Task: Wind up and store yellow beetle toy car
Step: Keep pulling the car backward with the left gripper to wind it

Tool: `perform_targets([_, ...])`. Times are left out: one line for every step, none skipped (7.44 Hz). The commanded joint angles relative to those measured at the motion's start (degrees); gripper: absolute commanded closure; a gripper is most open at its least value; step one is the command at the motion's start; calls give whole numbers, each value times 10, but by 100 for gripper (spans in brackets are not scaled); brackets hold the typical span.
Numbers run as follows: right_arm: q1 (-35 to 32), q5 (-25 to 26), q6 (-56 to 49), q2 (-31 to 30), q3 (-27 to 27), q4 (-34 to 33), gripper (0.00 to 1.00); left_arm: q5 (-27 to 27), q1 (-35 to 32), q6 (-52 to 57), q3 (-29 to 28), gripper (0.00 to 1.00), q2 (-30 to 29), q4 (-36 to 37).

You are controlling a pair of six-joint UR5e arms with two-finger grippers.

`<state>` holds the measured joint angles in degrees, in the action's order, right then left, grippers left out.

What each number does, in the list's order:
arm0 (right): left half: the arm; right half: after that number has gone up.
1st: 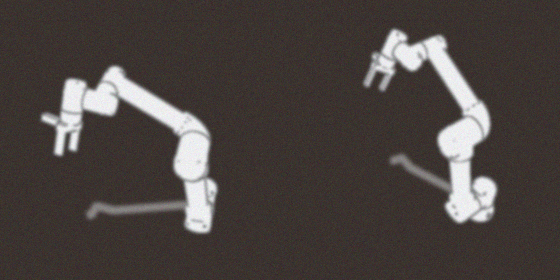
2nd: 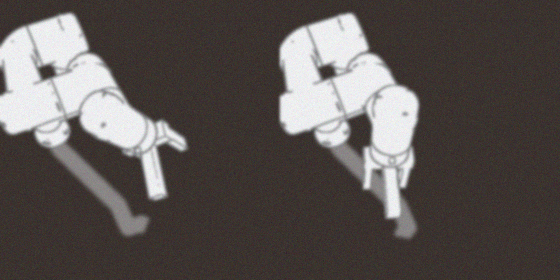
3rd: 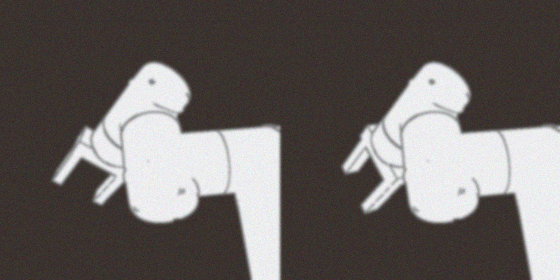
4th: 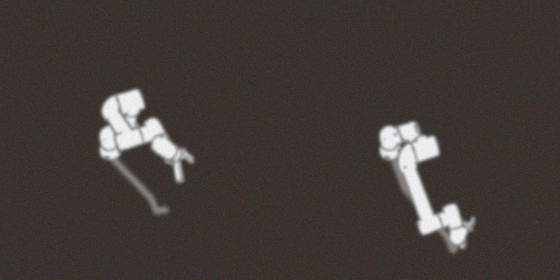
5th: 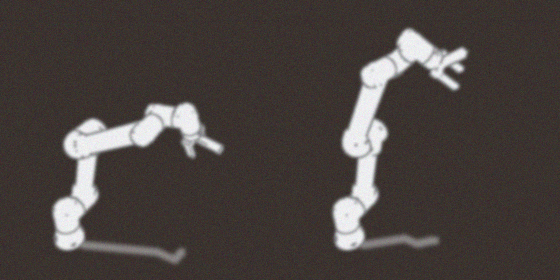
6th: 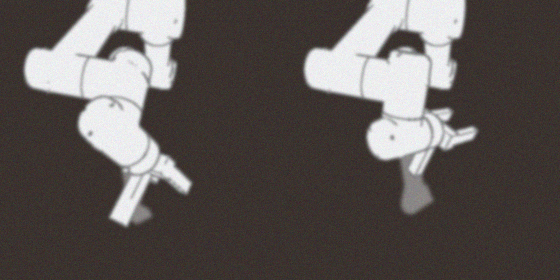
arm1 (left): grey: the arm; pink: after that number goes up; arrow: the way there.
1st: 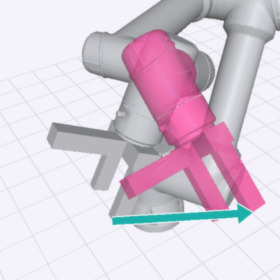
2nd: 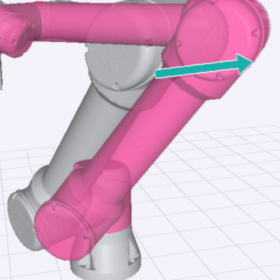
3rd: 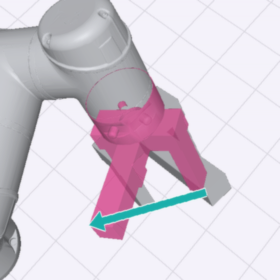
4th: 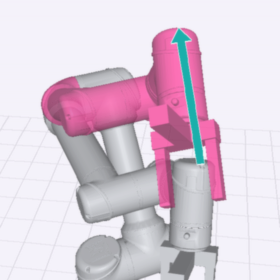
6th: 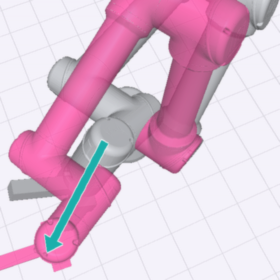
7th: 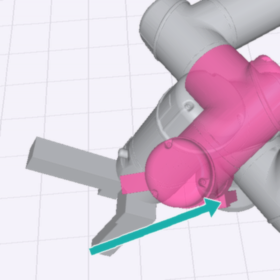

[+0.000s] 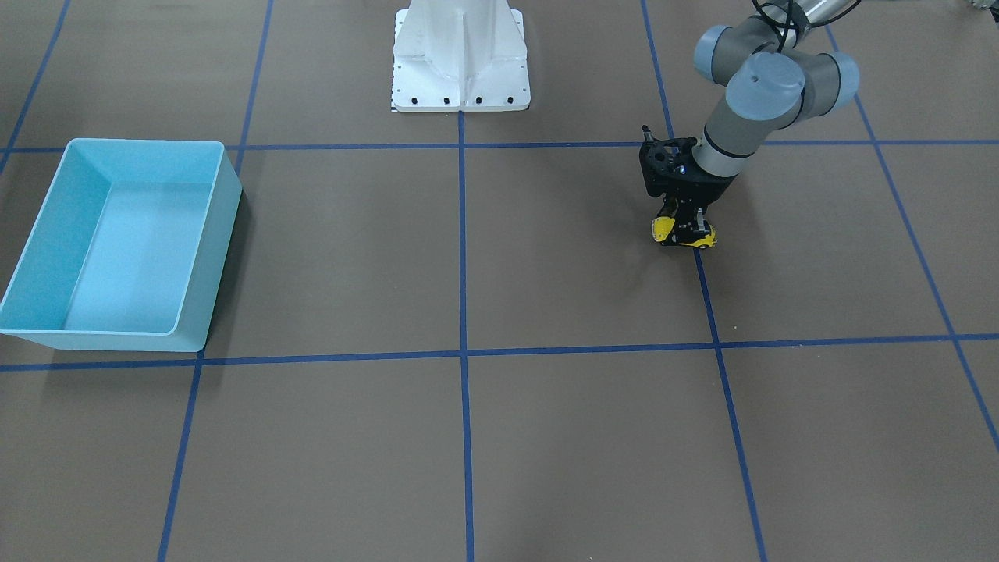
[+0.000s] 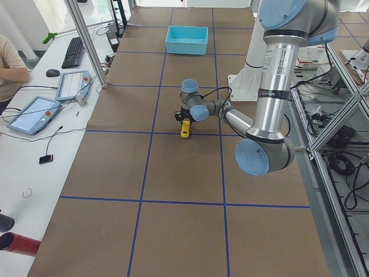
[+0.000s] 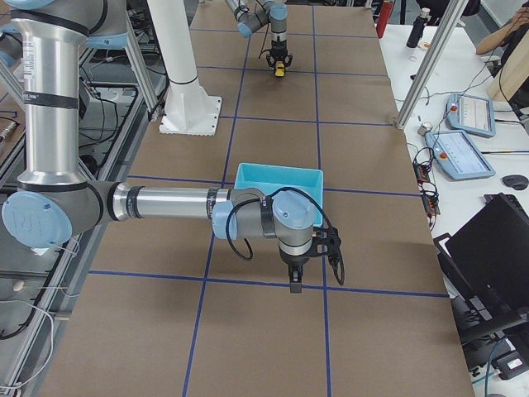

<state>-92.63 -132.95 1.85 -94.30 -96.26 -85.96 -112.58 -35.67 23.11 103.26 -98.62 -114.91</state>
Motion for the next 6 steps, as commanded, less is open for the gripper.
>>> perform_targets([0,0,0,0,-1,0,0,0,0,1,-3,97,0,0])
perform_targets([0,0,0,0,-1,0,0,0,-1,2,-4,97,0,0])
perform_targets([0,0,0,0,0,0,0,0,-1,3,-5,97,0,-1])
perform_targets([0,0,0,0,0,0,0,0,-2,3,-6,97,4,-9])
perform_targets([0,0,0,-1,-1,0,0,-3,-5,3,-12,97,4,-19])
perform_targets([0,0,0,-1,-1,0,0,-3,-5,3,-12,97,4,-22])
